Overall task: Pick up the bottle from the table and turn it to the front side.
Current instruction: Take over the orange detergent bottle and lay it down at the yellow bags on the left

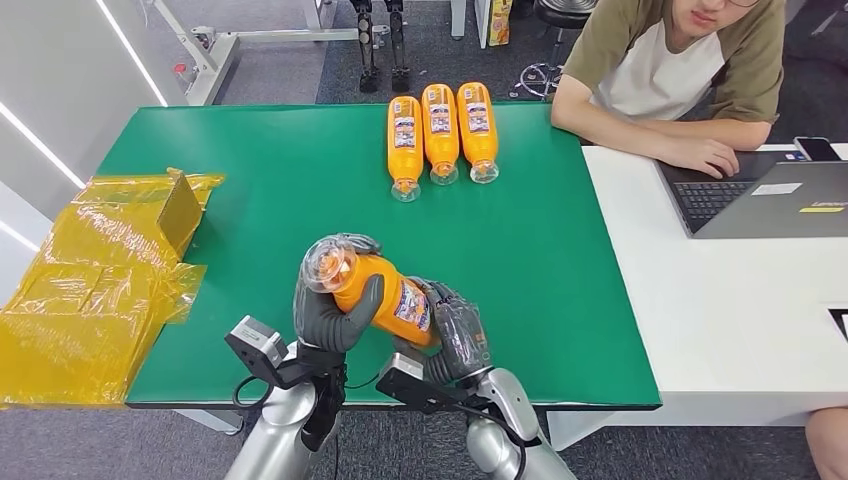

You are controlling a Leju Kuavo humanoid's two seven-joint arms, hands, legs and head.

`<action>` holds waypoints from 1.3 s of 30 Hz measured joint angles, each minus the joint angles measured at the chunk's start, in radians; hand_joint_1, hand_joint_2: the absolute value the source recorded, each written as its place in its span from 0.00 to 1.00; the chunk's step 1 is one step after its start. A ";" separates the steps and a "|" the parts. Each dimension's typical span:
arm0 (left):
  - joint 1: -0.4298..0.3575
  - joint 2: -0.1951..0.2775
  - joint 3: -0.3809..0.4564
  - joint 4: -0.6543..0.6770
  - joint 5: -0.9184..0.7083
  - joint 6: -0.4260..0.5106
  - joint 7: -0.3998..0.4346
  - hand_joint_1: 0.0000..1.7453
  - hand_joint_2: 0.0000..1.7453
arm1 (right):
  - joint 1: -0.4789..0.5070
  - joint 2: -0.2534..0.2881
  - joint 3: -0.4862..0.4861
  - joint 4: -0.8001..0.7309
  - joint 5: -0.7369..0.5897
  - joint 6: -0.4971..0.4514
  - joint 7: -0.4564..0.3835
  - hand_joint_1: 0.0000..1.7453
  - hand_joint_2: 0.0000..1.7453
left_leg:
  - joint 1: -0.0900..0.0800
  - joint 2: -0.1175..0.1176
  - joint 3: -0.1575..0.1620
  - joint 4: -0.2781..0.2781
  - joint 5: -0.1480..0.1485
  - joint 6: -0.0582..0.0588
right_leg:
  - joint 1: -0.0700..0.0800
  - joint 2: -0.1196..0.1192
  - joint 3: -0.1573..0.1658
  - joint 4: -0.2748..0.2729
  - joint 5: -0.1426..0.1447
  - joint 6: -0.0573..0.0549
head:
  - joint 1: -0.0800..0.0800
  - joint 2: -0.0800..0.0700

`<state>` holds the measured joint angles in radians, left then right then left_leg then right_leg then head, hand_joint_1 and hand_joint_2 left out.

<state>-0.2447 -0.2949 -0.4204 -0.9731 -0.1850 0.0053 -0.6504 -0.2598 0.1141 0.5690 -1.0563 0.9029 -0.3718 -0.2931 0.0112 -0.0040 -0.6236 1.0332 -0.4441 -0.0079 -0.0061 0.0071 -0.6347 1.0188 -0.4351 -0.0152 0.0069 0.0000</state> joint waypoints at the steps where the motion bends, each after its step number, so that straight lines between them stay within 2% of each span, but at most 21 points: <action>1: 0.000 0.000 0.000 0.000 0.000 -0.001 0.000 1.00 1.00 | 0.000 0.000 0.000 0.000 0.010 -0.003 0.006 1.00 1.00 | 0.000 0.000 0.000 0.000 0.000 0.000 | 0.000 0.000 0.000 0.000 0.000 0.000 | 0.000 0.000; 4: 0.000 0.000 0.000 0.000 0.000 -0.001 0.000 1.00 1.00 | 0.000 0.000 0.000 0.000 0.044 -0.017 0.029 0.99 1.00 | 0.000 0.000 0.000 0.000 0.000 0.000 | 0.000 0.000 0.000 0.000 0.000 0.000 | 0.000 0.000; 6: 0.000 0.000 0.000 0.000 -0.002 -0.002 0.000 1.00 1.00 | 0.001 0.000 -0.001 0.002 0.071 -0.032 0.045 0.58 1.00 | 0.000 0.000 0.000 0.000 0.000 0.000 | 0.000 0.000 0.000 0.000 0.000 0.000 | 0.000 0.000; 8: 0.000 -0.001 0.000 0.001 -0.008 -0.001 0.000 1.00 1.00 | 0.002 0.000 -0.001 0.005 0.095 -0.049 0.057 0.09 1.00 | 0.000 0.000 0.000 0.000 0.000 0.000 | 0.000 0.000 0.000 0.000 0.000 0.000 | 0.000 0.000; 10: -0.002 -0.001 0.000 0.002 -0.017 0.005 0.002 1.00 1.00 | 0.006 0.001 -0.001 0.006 0.111 -0.069 0.059 0.00 1.00 | 0.000 0.000 0.000 0.000 0.000 0.000 | 0.000 0.000 0.000 0.000 0.000 0.000 | 0.000 0.000; 13: -0.004 -0.001 -0.001 0.004 -0.031 0.026 0.006 1.00 1.00 | 0.021 0.004 -0.001 0.006 0.121 -0.096 0.055 0.00 1.00 | 0.000 0.000 0.000 0.000 0.000 0.000 | 0.000 0.000 0.000 0.000 0.000 0.000 | 0.000 0.000; 16: -0.014 -0.001 -0.001 0.005 -0.061 0.088 0.015 1.00 1.00 | 0.039 0.008 -0.001 -0.002 0.103 -0.132 0.041 0.00 1.00 | 0.000 0.000 0.000 0.000 0.000 0.000 | 0.000 0.000 0.000 0.000 0.000 0.000 | 0.000 0.000; 20: -0.030 0.003 0.004 -0.008 -0.170 0.289 0.071 1.00 1.00 | 0.072 0.016 -0.003 -0.029 0.065 -0.156 0.018 0.00 1.00 | 0.000 0.000 -0.001 0.000 0.000 0.000 | 0.000 0.000 0.000 0.000 0.000 0.000 | 0.000 0.000; 24: -0.062 0.037 0.035 -0.029 -0.393 0.520 0.185 1.00 1.00 | 0.100 0.024 -0.005 -0.052 0.034 -0.148 0.006 0.00 1.00 | 0.000 0.000 0.000 0.000 0.000 0.000 | 0.000 0.000 0.000 0.001 0.000 0.000 | 0.000 0.000; 27: -0.099 0.077 0.073 -0.027 -0.564 0.600 0.267 1.00 1.00 | 0.114 0.028 -0.007 -0.063 0.016 -0.145 -0.004 0.00 1.00 | 0.001 0.000 0.000 -0.001 0.001 -0.001 | 0.000 -0.001 0.000 0.001 0.000 0.000 | 0.000 0.000; 30: -0.176 0.129 0.103 0.026 -0.760 0.649 0.354 1.00 1.00 | 0.129 0.029 -0.011 -0.076 -0.003 -0.154 -0.014 0.00 1.00 | 0.001 -0.001 0.000 -0.001 0.001 -0.001 | 0.001 -0.001 0.000 0.001 0.000 0.000 | 0.000 0.000; 33: -0.290 0.183 0.118 0.145 -0.947 0.676 0.444 1.00 1.00 | 0.152 0.029 -0.015 -0.098 -0.016 -0.176 -0.015 0.00 1.00 | 0.001 -0.001 0.000 -0.001 0.002 -0.002 | 0.001 -0.001 0.000 0.001 0.000 -0.001 | 0.000 0.000; 36: -0.414 0.237 0.121 0.277 -1.167 0.679 0.582 1.00 1.00 | 0.183 0.026 -0.025 -0.128 -0.020 -0.207 -0.012 0.00 1.00 | 0.001 0.000 0.000 0.000 0.002 -0.002 | 0.001 0.001 0.000 0.002 0.001 -0.001 | 0.000 0.000; 39: -0.517 0.284 0.121 0.390 -1.265 0.646 0.642 1.00 1.00 | 0.213 0.020 -0.036 -0.163 -0.009 -0.221 -0.003 0.00 1.00 | 0.001 0.001 0.000 0.000 0.002 -0.002 | 0.001 0.002 0.000 0.002 0.001 -0.001 | 0.000 0.000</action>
<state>-0.7613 -0.0104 -0.2998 -0.5829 -1.4501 0.6513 -0.0084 -0.0465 0.1340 0.5328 -1.2194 0.8941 -0.5924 -0.2960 0.0119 -0.0031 -0.6233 1.0328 -0.4421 -0.0101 -0.0054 0.0089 -0.6350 1.0203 -0.4341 -0.0165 0.0070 0.0000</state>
